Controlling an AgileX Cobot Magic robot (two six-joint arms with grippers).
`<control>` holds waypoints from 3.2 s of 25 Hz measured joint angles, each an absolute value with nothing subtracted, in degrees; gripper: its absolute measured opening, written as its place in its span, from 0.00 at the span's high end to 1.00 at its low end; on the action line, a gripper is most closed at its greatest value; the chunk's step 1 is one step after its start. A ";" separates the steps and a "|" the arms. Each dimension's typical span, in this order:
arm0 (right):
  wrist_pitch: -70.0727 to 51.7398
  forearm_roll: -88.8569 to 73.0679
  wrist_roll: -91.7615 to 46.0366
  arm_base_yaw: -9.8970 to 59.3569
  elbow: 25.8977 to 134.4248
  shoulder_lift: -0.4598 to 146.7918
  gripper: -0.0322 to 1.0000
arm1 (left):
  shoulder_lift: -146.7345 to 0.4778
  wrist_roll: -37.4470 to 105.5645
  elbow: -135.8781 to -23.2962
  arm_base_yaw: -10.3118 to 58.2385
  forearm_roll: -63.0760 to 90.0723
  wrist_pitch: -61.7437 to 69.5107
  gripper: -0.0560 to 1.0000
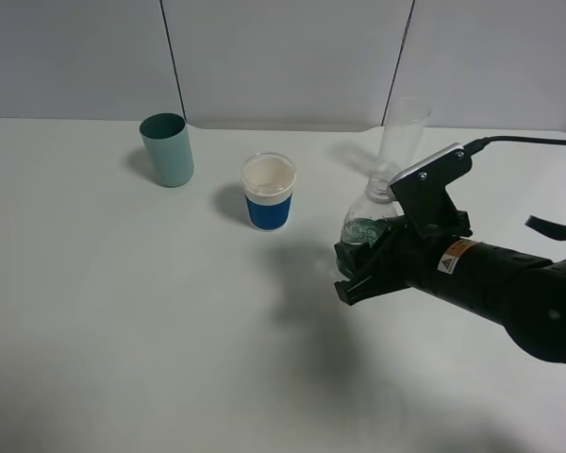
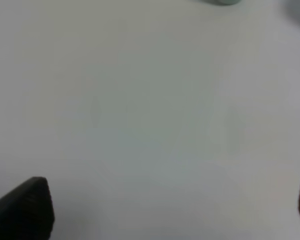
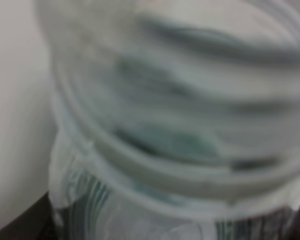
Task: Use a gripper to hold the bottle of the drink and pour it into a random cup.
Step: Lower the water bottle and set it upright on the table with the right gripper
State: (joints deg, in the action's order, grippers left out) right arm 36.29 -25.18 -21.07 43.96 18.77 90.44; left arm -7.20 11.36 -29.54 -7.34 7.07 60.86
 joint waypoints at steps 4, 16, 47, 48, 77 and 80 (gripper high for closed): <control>36.88 -25.39 -21.07 43.96 18.75 90.44 0.40 | -7.20 11.36 -29.54 -7.34 7.07 60.86 0.01; 37.29 -28.43 -21.07 43.96 18.75 90.44 0.40 | -7.20 11.36 -29.54 -7.34 7.07 60.86 0.01; 30.36 -35.91 -16.26 43.96 18.75 90.44 0.40 | -7.20 11.36 -29.54 -7.34 7.07 60.86 0.01; 30.34 -35.91 -16.26 43.96 18.75 90.44 0.40 | -7.20 11.36 -29.54 -7.34 7.07 60.86 0.01; 28.14 -32.09 -16.06 43.96 18.75 90.44 0.15 | -7.20 11.36 -29.54 -7.34 7.07 60.86 0.01; 27.72 -30.24 -15.05 43.96 18.75 90.44 0.15 | -7.20 11.36 -29.54 -7.34 7.07 60.86 0.01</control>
State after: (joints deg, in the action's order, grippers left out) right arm 27.72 -30.24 -15.05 43.96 18.75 90.44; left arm -7.20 11.36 -29.54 -7.34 7.07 60.86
